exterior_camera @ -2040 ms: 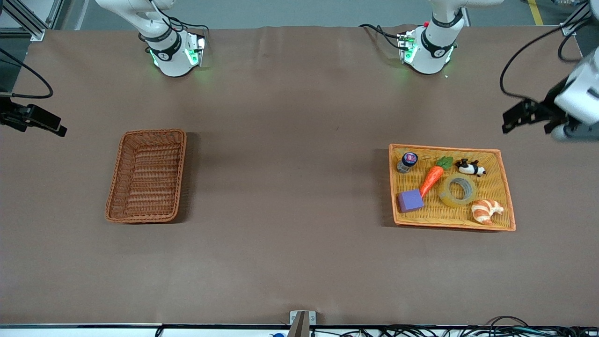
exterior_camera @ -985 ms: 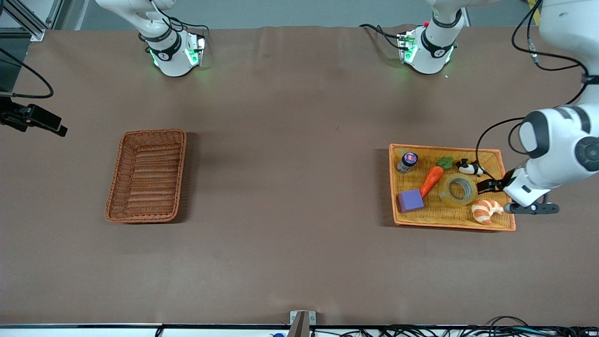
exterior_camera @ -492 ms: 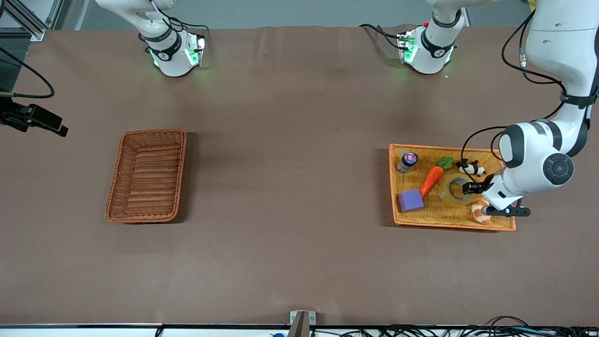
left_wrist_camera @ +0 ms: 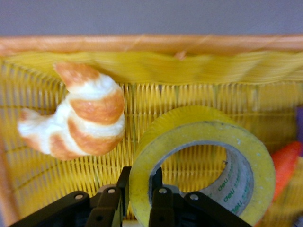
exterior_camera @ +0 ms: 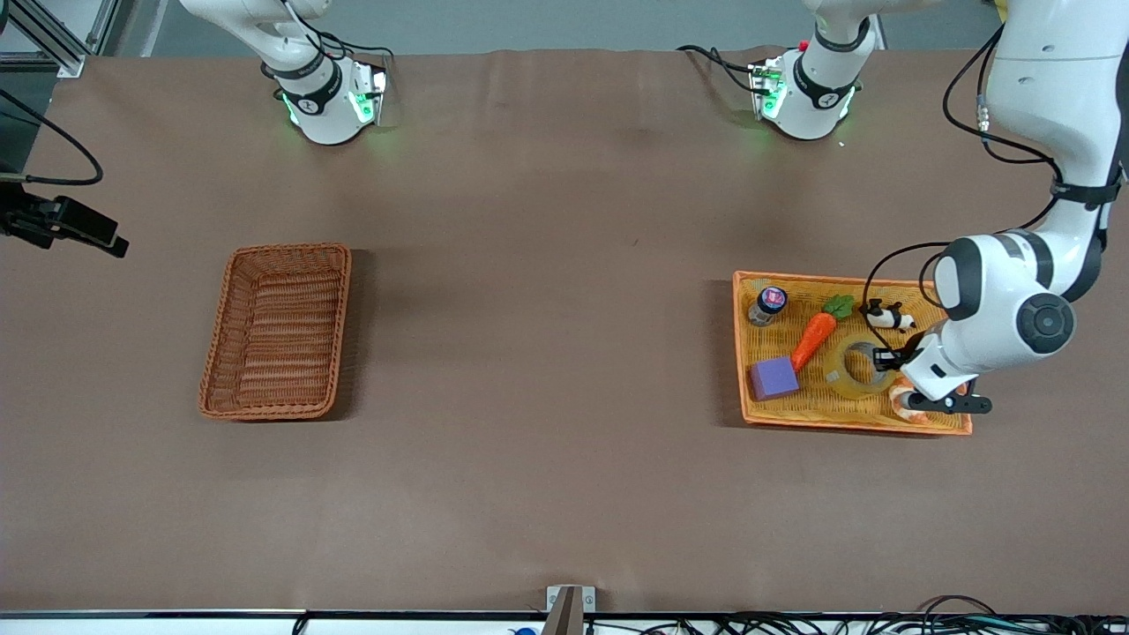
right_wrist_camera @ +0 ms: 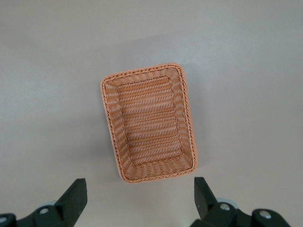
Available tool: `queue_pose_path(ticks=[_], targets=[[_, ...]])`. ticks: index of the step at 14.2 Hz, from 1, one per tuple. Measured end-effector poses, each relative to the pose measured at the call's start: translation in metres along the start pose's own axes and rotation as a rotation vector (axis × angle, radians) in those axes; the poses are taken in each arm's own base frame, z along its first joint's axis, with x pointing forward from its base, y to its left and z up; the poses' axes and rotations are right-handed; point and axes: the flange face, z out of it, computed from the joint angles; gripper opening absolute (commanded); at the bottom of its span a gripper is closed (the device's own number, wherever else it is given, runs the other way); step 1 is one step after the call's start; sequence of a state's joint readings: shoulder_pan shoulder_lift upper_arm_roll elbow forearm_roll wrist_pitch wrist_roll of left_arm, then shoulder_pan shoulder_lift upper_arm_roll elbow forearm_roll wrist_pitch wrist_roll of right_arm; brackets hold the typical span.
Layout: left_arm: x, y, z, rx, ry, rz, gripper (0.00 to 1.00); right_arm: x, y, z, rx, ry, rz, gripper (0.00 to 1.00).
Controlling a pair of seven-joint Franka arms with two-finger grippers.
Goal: Move tape to another basket
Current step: 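Lower the left gripper onto the tape roll rim and close it, then lift the tape roll with the left gripper and carry it out of the tray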
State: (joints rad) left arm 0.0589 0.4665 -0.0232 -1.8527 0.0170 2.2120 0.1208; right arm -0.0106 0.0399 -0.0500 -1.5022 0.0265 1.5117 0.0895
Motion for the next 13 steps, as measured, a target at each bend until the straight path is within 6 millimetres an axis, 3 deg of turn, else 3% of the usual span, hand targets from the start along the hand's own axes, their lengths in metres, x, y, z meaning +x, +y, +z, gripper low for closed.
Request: queue_pose_path(ticks=[3,5,6,10,13], targets=[[0.008,0.041,-0.084,-0.018,-0.016,0.038,0.0,0.0,0.0,0.0,0.0,0.0,-0.001,1.0],[0.011,0.095,-0.126,-0.038,-0.005,0.025,0.0,0.0,-0.001,0.0,0.0,0.0,-0.001,1.0],[0.011,0.125,-0.134,-0.049,0.003,0.011,0.0,0.0,-0.001,0.0,0.0,0.0,-0.002,1.0],[-0.001,0.253,-0.133,-0.08,-0.011,-0.077,0.0,0.0,-0.001,0.0,0.0,0.0,-0.002,1.0],[-0.016,0.348,-0.105,-0.077,-0.047,-0.115,0.0,0.0,-0.002,0.0,0.0,0.0,-0.003,1.0]])
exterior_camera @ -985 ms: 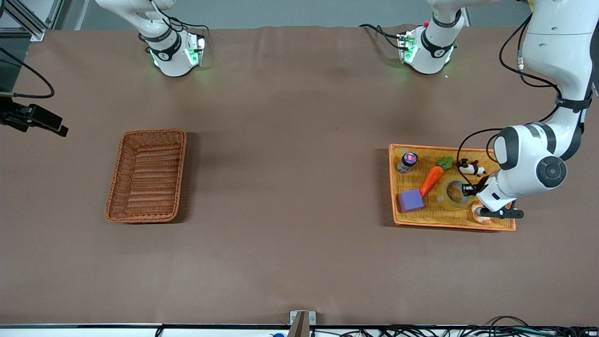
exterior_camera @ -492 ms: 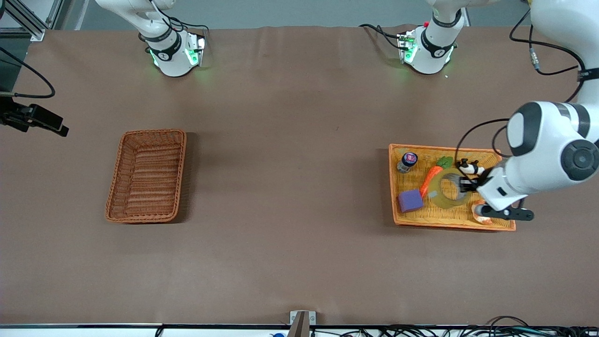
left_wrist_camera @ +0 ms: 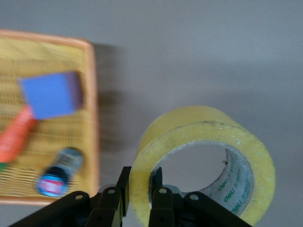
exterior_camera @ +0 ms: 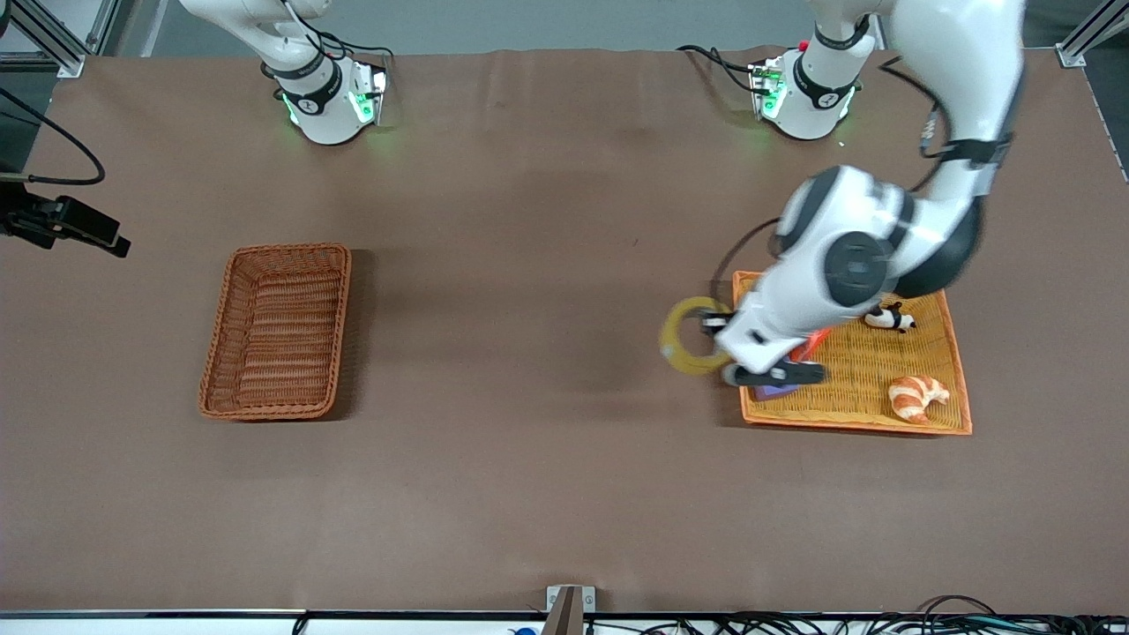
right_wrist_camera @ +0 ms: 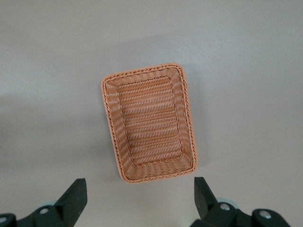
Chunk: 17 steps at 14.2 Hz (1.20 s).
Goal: Move tape to another basket
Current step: 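Lift the tape roll with the left gripper and carry it out of the tray, then set the tape on the table while the right gripper moves toward it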
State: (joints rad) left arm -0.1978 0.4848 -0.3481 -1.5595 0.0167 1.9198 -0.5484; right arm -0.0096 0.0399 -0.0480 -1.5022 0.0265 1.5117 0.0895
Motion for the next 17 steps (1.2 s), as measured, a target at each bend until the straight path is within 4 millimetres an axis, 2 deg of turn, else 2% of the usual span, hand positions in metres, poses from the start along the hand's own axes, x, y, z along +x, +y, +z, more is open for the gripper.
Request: queue_pose_path(ticks=[3,6,9,12,13,14,15,17], targets=[[-0.022,0.08,0.039,-0.014,-0.012,-0.009,0.0,0.0,0.0,0.0,0.0,0.0,0.0,1.0],[-0.039,0.141,0.081,-0.08,0.032,-0.03,0.03,0.0,-0.001,0.0,0.0,0.0,-0.002,1.0],[-0.053,0.18,0.124,-0.128,0.065,-0.034,0.13,0.0,-0.003,0.0,0.0,-0.001,-0.006,1.0],[-0.061,0.203,0.162,-0.115,0.078,-0.027,0.23,0.0,-0.003,0.0,0.0,0.0,-0.006,1.0],[-0.063,0.207,0.172,-0.107,0.088,-0.022,0.3,0.0,-0.004,0.0,0.0,0.0,-0.006,1.0],[-0.064,0.209,0.181,-0.1,0.095,-0.019,0.44,0.0,-0.004,0.0,0.0,0.0,-0.007,1.0],[-0.063,0.21,0.187,-0.099,0.102,-0.018,0.97,0.0,-0.004,0.0,0.0,0.0,-0.007,1.0],[-0.061,0.211,0.188,-0.105,0.111,-0.022,1.0,0.0,-0.004,0.001,0.0,-0.001,-0.007,1.0]])
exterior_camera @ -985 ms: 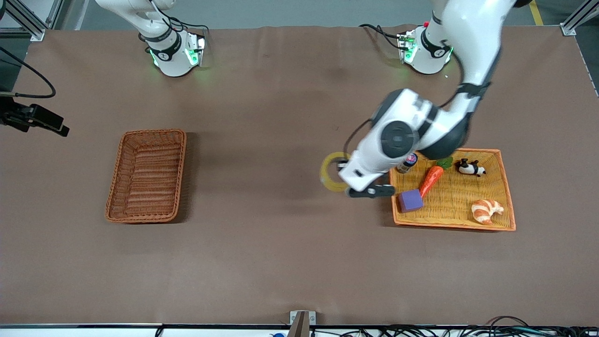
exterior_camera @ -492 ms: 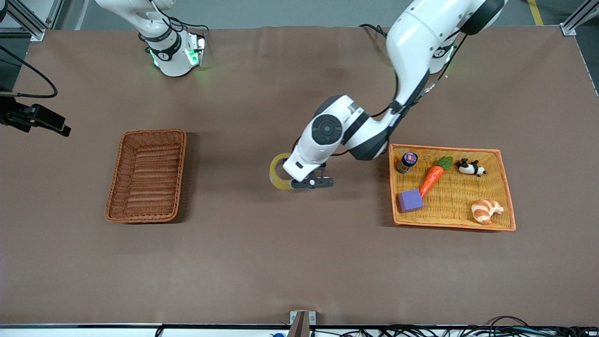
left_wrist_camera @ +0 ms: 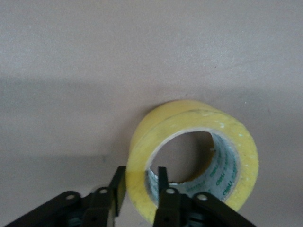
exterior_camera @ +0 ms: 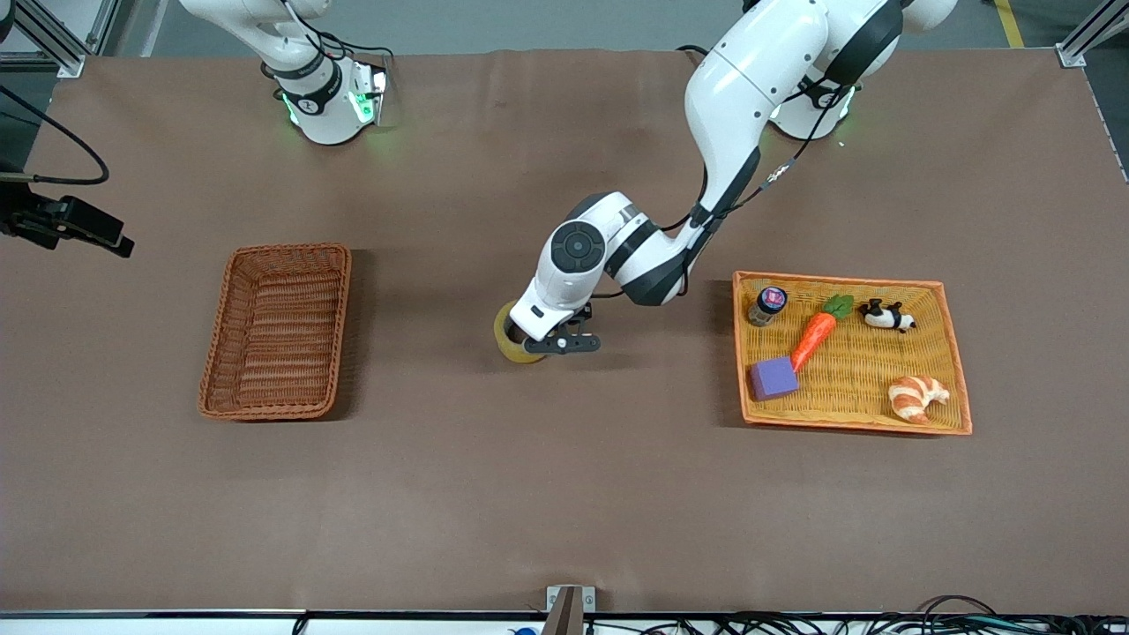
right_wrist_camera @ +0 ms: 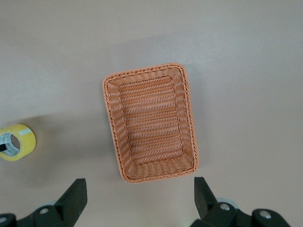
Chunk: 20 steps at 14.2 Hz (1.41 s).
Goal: Move tape to another basket
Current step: 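Set the tape on the table while the right gripper moves toward it, then reach the right gripper to the tape while the left gripper withdraws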
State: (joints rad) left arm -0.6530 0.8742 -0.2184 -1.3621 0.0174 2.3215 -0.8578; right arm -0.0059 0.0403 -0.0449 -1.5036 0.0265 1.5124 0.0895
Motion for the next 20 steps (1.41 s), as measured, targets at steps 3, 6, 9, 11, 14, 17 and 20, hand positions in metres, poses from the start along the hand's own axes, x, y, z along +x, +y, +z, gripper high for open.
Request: queue_pose_path(ticks=[3,6,9,11,14,17,20], targets=[[0.013,0.002,-0.019,-0.02,0.032,-0.015,1.0,0.001,-0.003,0.002,0.0,-0.004,-0.006,1.0],[0.05,-0.016,-0.086,0.011,0.129,-0.033,1.0,0.003,-0.022,0.012,-0.002,-0.02,-0.039,1.0],[0.096,-0.076,-0.2,0.095,0.216,-0.09,1.0,0.008,-0.072,0.031,0.001,-0.016,-0.12,1.0],[0.119,-0.13,-0.272,0.147,0.239,-0.074,1.0,0.008,-0.115,0.048,0.005,-0.023,-0.164,1.0],[0.135,-0.208,-0.357,0.193,0.24,-0.033,1.0,0.005,-0.184,0.086,0.02,-0.036,-0.182,1.0],[0.131,-0.274,-0.418,0.24,0.208,0.009,1.0,0.009,-0.249,0.144,0.052,-0.035,-0.185,1.0],[0.117,-0.326,-0.464,0.265,0.164,0.046,1.0,0.016,-0.3,0.214,0.047,-0.009,-0.165,1.0]])
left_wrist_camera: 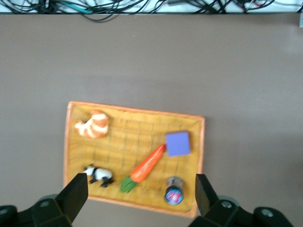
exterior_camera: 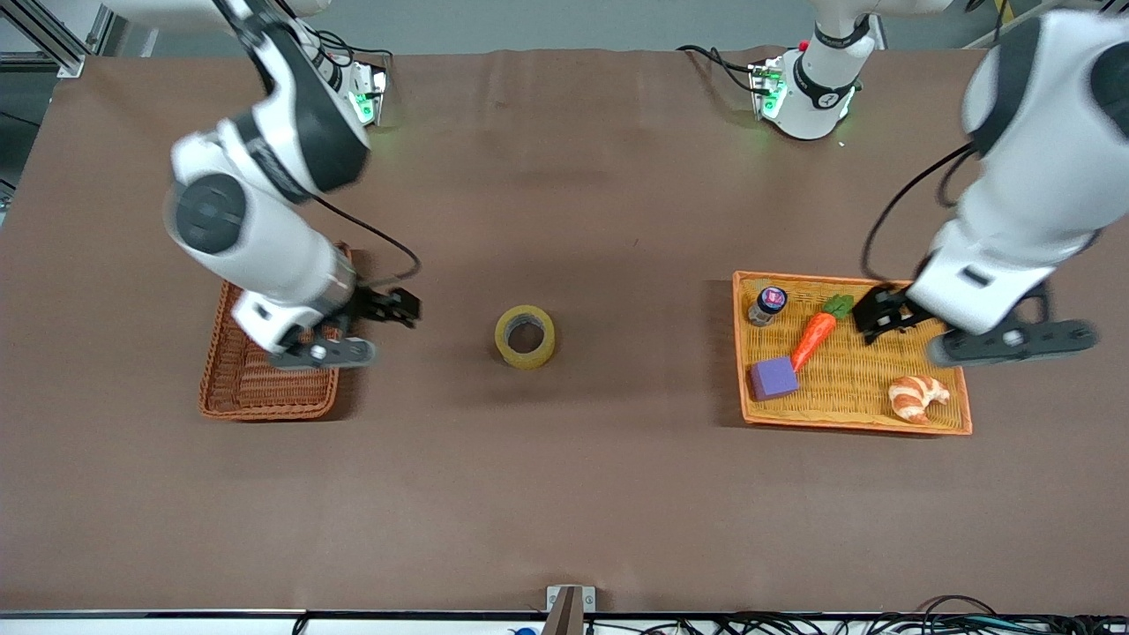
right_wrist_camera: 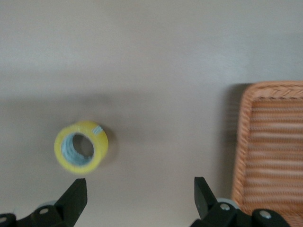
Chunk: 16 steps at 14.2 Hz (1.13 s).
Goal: Move tape to another basket
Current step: 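Reach the right gripper to the tape while the left gripper withdraws, then lower the right gripper onto the tape roll rim and close it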
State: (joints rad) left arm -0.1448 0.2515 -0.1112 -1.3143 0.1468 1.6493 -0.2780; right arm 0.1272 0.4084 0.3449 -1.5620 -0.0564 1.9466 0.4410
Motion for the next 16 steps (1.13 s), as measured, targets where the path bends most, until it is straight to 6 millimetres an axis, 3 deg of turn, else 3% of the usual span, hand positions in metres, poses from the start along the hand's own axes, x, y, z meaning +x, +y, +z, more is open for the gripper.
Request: queue_pose_path(ticks=[3,5,11,16], targets=[[-0.016,-0.044,-0.027,-0.032,-0.024,0.028,1.0,0.004,-0.034,0.076,0.018,-0.026,-0.013,1.0],[-0.031,-0.057,-0.037,-0.036,-0.034,0.045,1.0,0.001,-0.052,0.106,0.037,-0.042,-0.037,1.0],[-0.095,-0.064,-0.043,-0.039,-0.079,0.092,1.0,-0.026,-0.095,0.17,0.064,0.003,-0.089,1.0],[-0.1,-0.067,-0.038,-0.042,-0.072,0.099,1.0,-0.061,-0.096,0.22,0.046,0.034,-0.149,1.0]])
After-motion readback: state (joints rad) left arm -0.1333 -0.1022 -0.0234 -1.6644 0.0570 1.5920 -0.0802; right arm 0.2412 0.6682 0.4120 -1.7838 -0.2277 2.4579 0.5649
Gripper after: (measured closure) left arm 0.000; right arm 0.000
